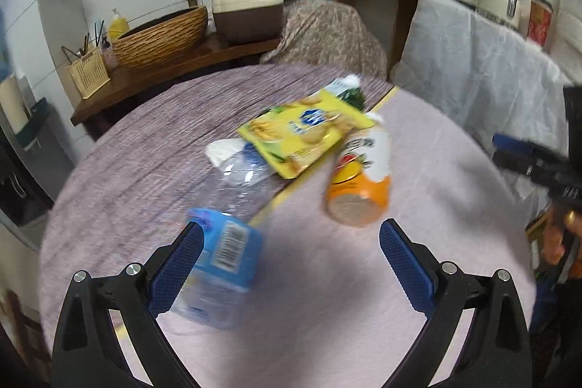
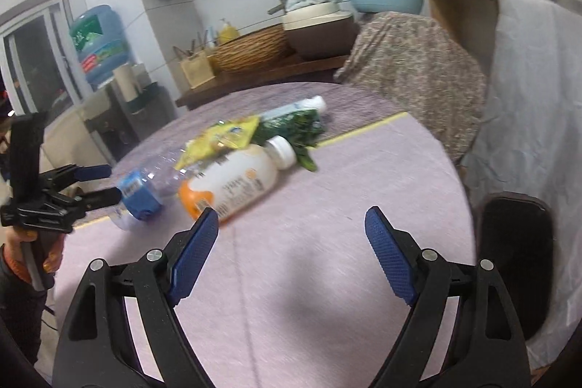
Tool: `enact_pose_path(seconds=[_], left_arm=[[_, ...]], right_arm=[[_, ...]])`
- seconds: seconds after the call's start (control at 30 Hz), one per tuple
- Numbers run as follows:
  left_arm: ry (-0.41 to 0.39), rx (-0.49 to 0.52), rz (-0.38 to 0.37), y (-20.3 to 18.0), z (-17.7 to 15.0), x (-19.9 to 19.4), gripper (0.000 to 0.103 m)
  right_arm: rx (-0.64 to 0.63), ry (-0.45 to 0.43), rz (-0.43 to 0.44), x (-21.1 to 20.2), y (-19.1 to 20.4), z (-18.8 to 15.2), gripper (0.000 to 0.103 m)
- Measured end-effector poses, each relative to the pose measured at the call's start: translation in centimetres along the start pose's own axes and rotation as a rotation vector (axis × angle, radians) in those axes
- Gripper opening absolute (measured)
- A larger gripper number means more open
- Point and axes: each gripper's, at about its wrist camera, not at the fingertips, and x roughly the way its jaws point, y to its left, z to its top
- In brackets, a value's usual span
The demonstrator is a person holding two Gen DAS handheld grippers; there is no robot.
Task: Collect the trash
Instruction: 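Move both tools back toward the table, then grasp the clear water bottle with the left tool while the right tool grasps the yellow chip bag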
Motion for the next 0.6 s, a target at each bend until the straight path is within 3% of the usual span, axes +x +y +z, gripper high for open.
enact_pose_path(seconds=[0.07,0.3,0.6], left_arm=[[0.043,0.032,0.028,1.2,0.4,0.7,0.096],[0.25,0.051,-0.002,4.5,1.0,4.7,0.096],[0.334,0.056,-0.028,5.8,1.3,7.4,0.095]], right_arm=[[0.008,0.013,0.045,1.0,0.6,1.2,0.082],[0.065,0.096,0.214,6.4,2.4,6.4,0.069],[0.133,0.251,0.217,15.1,2.2,8.8,0.058]])
